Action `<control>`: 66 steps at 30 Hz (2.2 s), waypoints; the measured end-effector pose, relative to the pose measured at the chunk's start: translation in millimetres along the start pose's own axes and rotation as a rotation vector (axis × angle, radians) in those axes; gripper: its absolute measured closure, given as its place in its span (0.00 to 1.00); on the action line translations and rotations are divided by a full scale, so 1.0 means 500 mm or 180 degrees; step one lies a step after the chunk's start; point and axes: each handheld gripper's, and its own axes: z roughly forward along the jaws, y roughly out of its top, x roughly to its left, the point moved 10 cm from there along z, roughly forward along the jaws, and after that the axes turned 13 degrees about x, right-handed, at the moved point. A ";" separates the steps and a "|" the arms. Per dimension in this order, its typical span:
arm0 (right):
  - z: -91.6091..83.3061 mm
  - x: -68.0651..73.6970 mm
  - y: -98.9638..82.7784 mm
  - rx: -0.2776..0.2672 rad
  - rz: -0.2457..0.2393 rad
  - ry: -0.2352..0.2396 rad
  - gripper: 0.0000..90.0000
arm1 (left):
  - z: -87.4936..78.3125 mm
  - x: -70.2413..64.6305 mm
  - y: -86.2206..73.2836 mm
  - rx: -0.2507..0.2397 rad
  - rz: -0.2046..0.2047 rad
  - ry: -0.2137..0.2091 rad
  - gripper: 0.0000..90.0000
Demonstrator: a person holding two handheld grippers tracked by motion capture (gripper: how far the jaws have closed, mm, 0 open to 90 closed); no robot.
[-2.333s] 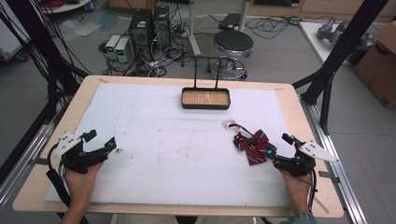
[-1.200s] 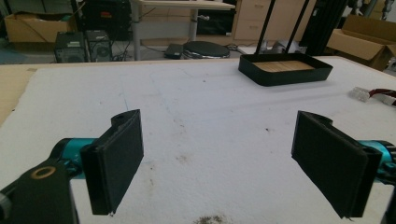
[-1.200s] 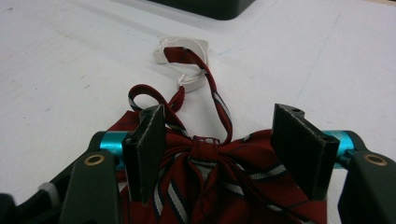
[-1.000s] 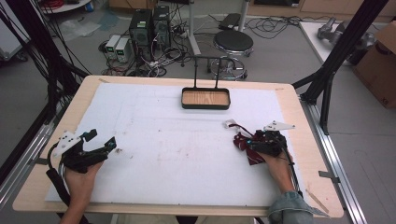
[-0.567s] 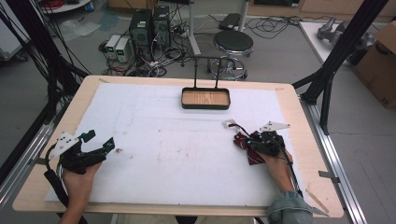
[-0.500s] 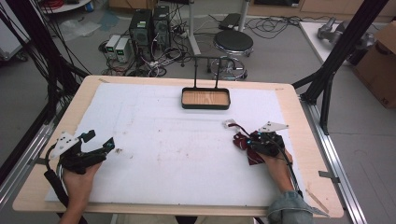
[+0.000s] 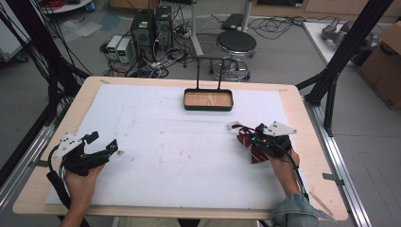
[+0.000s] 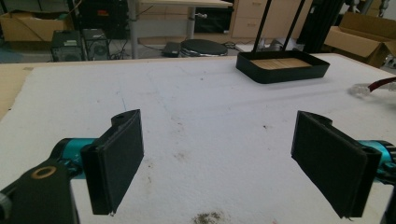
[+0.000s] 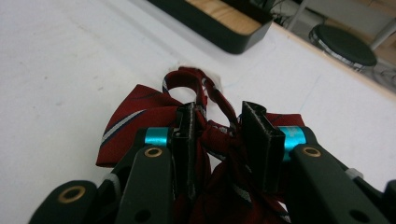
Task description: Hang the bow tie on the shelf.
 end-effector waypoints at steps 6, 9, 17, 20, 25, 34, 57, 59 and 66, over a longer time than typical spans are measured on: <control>-0.028 -0.010 0.051 -0.0109 -0.0102 -0.0086 0.73 | -0.001 0.000 0.000 -0.0007 -0.0012 -0.0002 0.19; -0.036 -0.016 0.071 -0.0156 -0.0100 -0.0095 0.73 | -0.001 -0.001 0.000 -0.0004 -0.0008 -0.0017 0.19; -0.050 -0.030 0.130 -0.0266 -0.0211 -0.0164 0.73 | 0.002 -0.005 0.000 -0.0001 0.0009 -0.0032 0.19; -0.050 -0.032 0.143 -0.0271 -0.0235 -0.0165 0.73 | 0.003 -0.006 0.000 0.0002 0.0005 -0.0035 0.19; -0.049 -0.040 0.195 -0.0355 -0.0361 -0.0202 0.73 | 0.004 -0.007 0.001 -0.0005 0.0006 -0.0055 0.19; -0.041 -0.066 0.259 -0.0499 -0.0365 -0.0250 0.73 | 0.003 -0.004 0.000 -0.0009 -0.0009 -0.0062 0.19; -0.027 -0.148 0.398 -0.0966 -0.0157 -0.0308 0.73 | 0.007 -0.006 -0.001 0.0007 -0.0012 -0.0097 0.19; -0.024 -0.149 0.401 -0.0975 -0.0145 -0.0290 0.73 | 0.007 -0.007 -0.001 0.0004 -0.0007 -0.0103 0.19; -0.016 -0.162 0.427 -0.1079 -0.0088 -0.0262 0.73 | 0.007 -0.007 -0.002 0.0013 -0.0019 -0.0115 0.19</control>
